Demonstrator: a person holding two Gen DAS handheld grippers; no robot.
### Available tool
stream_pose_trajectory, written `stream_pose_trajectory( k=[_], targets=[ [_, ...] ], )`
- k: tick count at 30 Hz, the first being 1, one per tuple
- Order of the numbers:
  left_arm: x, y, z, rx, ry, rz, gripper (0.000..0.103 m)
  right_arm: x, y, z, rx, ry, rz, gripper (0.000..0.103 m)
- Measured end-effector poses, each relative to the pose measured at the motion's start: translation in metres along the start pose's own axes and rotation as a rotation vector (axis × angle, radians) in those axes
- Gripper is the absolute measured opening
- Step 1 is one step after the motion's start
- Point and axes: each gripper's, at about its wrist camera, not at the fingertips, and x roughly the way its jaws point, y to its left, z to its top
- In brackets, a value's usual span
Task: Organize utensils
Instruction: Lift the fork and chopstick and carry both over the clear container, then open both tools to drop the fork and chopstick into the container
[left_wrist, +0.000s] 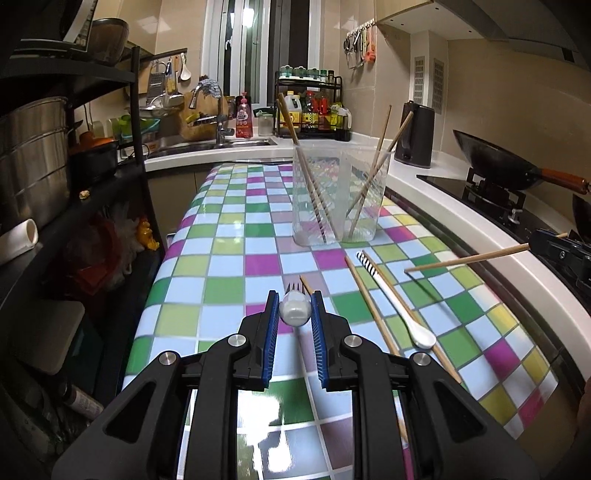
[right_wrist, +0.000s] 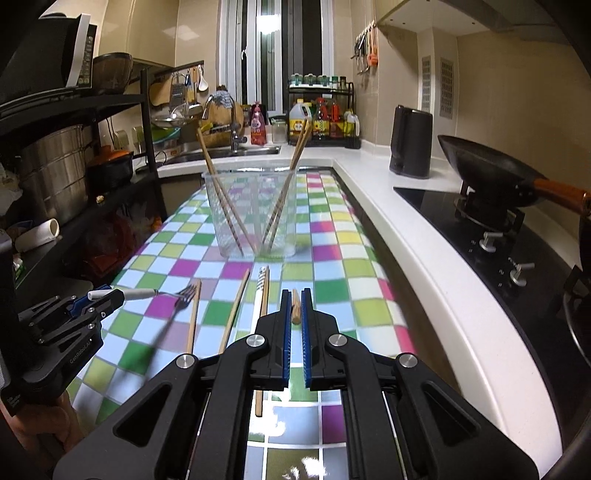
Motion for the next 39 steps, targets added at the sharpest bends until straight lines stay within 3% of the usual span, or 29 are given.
stream_pose_trajectory(
  k=[17, 25, 39],
  targets=[
    [-0.004, 0.008, 0.064, -0.014, -0.042, -0.084, 0.018, -0.010, -0.006, 0.062, -0.001, -0.109, 0.046, 0.005],
    [0.001, 0.013, 0.099, -0.042, -0.003, -0.123, 0.018, -0.007, -0.007, 0.094, -0.009, -0.107, 0.105, 0.005],
    [0.006, 0.012, 0.216, -0.055, -0.098, -0.225, 0.018, -0.011, -0.002, 0.193, -0.054, -0.216, 0.170, 0.005]
  ],
)
